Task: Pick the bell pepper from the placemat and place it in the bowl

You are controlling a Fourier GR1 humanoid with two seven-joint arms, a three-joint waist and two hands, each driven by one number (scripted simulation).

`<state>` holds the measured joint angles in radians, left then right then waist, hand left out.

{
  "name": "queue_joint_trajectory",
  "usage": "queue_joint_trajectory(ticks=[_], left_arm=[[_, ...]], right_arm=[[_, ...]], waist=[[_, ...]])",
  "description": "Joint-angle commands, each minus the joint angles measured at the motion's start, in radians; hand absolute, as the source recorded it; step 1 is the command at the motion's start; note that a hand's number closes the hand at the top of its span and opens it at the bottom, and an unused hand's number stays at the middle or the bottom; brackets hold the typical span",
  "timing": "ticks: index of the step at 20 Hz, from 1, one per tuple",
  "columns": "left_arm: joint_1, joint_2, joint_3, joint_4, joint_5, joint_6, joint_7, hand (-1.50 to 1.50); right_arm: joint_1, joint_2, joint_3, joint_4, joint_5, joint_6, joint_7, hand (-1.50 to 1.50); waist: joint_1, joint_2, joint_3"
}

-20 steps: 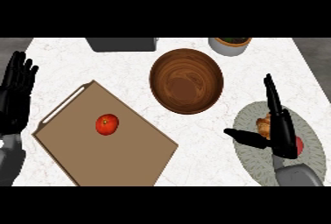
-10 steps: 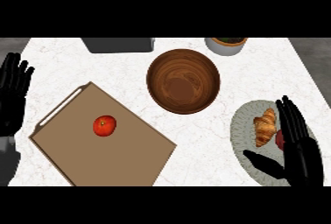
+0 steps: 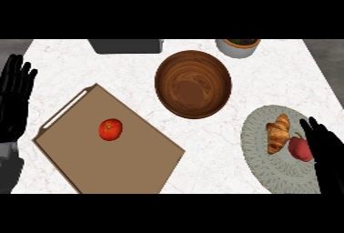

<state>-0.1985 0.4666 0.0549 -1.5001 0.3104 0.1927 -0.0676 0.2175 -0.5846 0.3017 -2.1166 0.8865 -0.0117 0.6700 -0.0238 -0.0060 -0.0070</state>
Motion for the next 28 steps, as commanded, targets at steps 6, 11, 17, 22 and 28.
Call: queue_joint_trajectory(ticks=[6, 11, 17, 22, 28], left_arm=[[-0.049, 0.001, 0.006, -0.011, 0.0, -0.022, 0.053, 0.0], [-0.016, -0.004, 0.063, 0.031, 0.002, -0.076, -0.005, 0.0], [-0.023, -0.072, 0.043, 0.058, -0.06, -0.053, -0.027, 0.0], [-0.033, -0.028, 0.1, 0.009, -0.027, -0.104, 0.037, 0.0], [-0.018, -0.067, 0.09, -0.013, -0.072, -0.096, 0.054, 0.0]], right_arm=[[-0.101, 0.004, 0.032, -0.231, -0.137, 0.502, 0.402, -1.5], [-0.169, 0.072, -0.019, -0.162, -0.143, 0.532, 0.403, -1.5], [-0.089, 0.094, -0.066, -0.033, -0.078, 0.456, 0.236, -1.5], [-0.057, 0.079, -0.179, 0.074, -0.094, 0.428, 0.102, -1.5], [-0.063, 0.074, -0.276, 0.197, -0.08, 0.39, -0.044, -1.5]], waist=[[0.028, 0.007, 0.005], [0.028, 0.007, 0.006], [0.022, 0.006, 0.007], [0.022, 0.005, 0.007], [0.023, 0.005, 0.007]])
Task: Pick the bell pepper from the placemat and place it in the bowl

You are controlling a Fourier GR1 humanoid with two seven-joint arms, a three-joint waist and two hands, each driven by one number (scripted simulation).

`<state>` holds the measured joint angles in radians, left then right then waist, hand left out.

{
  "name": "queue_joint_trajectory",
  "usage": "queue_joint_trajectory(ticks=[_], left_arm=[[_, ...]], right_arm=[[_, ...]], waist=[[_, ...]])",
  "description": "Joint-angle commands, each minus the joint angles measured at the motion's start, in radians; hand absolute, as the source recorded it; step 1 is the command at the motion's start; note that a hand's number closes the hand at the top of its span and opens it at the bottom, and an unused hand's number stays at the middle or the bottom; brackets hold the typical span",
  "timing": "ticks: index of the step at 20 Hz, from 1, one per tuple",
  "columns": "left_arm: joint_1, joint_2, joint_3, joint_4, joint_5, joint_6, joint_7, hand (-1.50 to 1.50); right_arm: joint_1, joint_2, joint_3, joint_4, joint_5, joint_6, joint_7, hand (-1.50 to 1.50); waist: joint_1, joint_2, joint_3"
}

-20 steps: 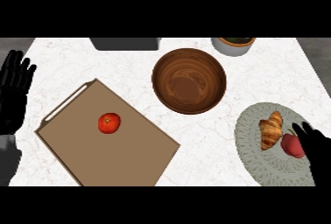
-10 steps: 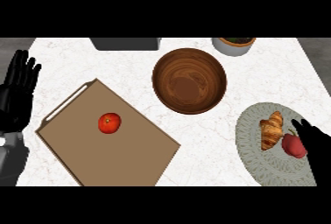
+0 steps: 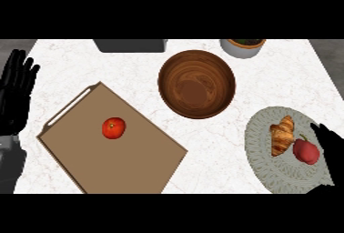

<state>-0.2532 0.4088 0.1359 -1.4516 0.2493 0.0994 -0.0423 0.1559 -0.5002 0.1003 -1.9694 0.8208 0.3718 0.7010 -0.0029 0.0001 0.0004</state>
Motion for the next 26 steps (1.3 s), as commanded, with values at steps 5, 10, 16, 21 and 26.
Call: queue_joint_trajectory(ticks=[5, 10, 16, 21, 26], left_arm=[[0.042, -0.012, 0.026, -0.06, -0.028, -0.042, 0.025, 0.0], [-0.007, -0.034, 0.06, 0.042, -0.046, -0.055, -0.036, 0.0], [-0.026, -0.065, 0.063, 0.018, -0.056, -0.046, 0.008, 0.0], [-0.004, -0.091, 0.043, -0.039, -0.088, -0.046, 0.025, 0.0], [-0.004, -0.069, 0.102, 0.006, -0.064, -0.091, 0.006, 0.0]], right_arm=[[-0.045, 0.037, -0.049, 0.166, 0.064, -0.033, -0.147, -1.5], [-0.031, 0.072, -0.051, 0.208, 0.102, -0.088, -0.238, -1.5], [-0.023, 0.087, -0.087, 0.28, 0.138, -0.108, -0.306, -1.5], [-0.056, 0.109, -0.094, 0.324, 0.183, -0.083, -0.299, -1.5], [-0.113, 0.151, -0.111, 0.383, 0.206, -0.101, -0.299, -1.5]], waist=[[0.004, -0.001, 0.0], [0.0, 0.0, 0.0], [-0.001, 0.0, 0.0], [0.0, 0.0, 0.0], [0.001, 0.0, -0.001]])
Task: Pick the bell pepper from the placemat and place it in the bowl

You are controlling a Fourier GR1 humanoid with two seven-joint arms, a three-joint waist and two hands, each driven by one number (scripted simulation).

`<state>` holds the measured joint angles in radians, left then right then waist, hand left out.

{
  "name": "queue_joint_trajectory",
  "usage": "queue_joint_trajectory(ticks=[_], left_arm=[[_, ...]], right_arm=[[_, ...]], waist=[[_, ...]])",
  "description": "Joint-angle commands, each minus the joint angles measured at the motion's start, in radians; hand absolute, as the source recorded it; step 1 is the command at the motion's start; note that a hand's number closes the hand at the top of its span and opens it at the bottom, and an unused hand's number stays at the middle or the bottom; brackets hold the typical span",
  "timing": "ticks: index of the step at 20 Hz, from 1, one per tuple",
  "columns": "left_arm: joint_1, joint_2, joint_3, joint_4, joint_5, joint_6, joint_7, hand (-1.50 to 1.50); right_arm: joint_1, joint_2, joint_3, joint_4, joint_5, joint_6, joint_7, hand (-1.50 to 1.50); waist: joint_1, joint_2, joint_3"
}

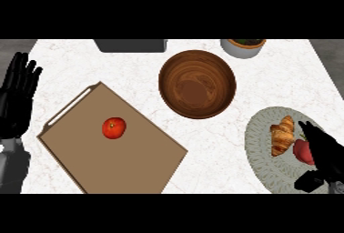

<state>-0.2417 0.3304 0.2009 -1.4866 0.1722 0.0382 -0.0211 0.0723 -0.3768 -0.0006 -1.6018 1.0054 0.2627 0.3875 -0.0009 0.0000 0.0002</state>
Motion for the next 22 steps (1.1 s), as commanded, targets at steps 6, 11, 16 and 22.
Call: queue_joint_trajectory(ticks=[6, 11, 16, 22], left_arm=[[-0.018, -0.021, -0.009, -0.047, -0.041, 0.022, 0.062, 0.0], [0.054, -0.041, -0.002, -0.105, -0.031, -0.013, 0.049, 0.0], [-0.008, 0.021, 0.061, 0.028, -0.008, -0.066, -0.016, 0.0], [-0.013, -0.053, 0.02, 0.019, -0.052, -0.008, -0.012, 0.0]], right_arm=[[-0.085, 0.021, -0.069, 0.245, 0.044, -0.084, -0.066, -1.5], [-0.101, -0.001, -0.105, 0.255, 0.05, -0.06, -0.077, -1.5], [-0.079, -0.036, -0.107, 0.273, 0.065, -0.182, -0.214, 1.5], [-0.091, -0.038, -0.106, 0.262, 0.101, -0.185, -0.229, 1.5]], waist=[[0.002, 0.0, 0.0], [0.003, -0.001, 0.0], [0.0, 0.0, 0.0], [-0.002, 0.0, 0.0]])
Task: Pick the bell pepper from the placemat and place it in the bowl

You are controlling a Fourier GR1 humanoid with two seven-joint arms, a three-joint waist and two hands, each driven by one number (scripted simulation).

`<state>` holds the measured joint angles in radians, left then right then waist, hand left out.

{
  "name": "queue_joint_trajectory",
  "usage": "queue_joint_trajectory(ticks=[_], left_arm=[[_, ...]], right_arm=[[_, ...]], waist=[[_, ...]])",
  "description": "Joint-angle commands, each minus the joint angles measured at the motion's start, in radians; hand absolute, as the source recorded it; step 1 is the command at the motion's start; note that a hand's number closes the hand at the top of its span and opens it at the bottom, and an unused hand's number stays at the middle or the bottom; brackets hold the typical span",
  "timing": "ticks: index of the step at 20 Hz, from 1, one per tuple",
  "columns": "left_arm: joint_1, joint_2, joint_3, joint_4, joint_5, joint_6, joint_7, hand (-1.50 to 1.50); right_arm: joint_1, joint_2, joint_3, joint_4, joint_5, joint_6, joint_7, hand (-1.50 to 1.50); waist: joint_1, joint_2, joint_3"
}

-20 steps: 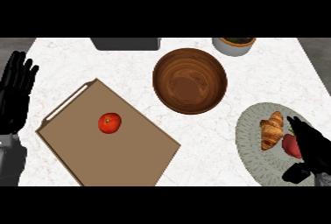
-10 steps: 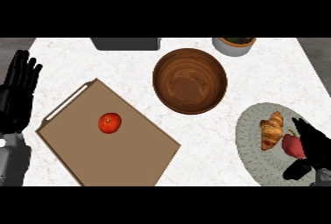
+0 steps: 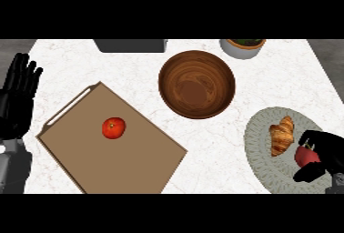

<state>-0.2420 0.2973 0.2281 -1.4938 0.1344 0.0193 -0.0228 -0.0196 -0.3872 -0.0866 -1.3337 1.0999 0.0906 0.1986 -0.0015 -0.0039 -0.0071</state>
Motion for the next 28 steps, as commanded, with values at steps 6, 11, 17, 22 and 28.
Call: queue_joint_trajectory(ticks=[6, 11, 17, 22, 28], left_arm=[[-0.023, -0.014, -0.011, 0.007, 0.004, -0.017, -0.004, 0.0], [-0.077, -0.042, -0.071, -0.023, 0.0, -0.033, 0.007, 0.0], [-0.098, -0.046, -0.087, -0.011, -0.007, -0.039, 0.011, 0.0], [-0.105, -0.038, -0.075, 0.004, -0.007, -0.037, 0.005, 0.0], [-0.135, -0.049, -0.078, 0.023, -0.007, -0.024, 0.02, 0.0]], right_arm=[[-0.193, -0.138, -0.001, 0.096, -0.034, 0.059, -0.232, 1.5], [-0.299, -0.242, 0.069, 0.134, -0.06, 0.142, -0.482, 1.5], [-0.483, -0.365, -0.015, 0.276, -0.16, 0.146, -0.746, 1.5], [-0.596, -0.433, -0.069, 0.408, -0.255, 0.196, -0.973, 1.5], [-0.779, -0.465, -0.128, 0.539, -0.373, 0.281, -1.183, 1.5]], waist=[[0.062, 0.02, 0.009], [0.173, 0.06, 0.018], [0.166, 0.06, 0.019], [0.157, 0.059, 0.017], [0.145, 0.054, 0.014]])
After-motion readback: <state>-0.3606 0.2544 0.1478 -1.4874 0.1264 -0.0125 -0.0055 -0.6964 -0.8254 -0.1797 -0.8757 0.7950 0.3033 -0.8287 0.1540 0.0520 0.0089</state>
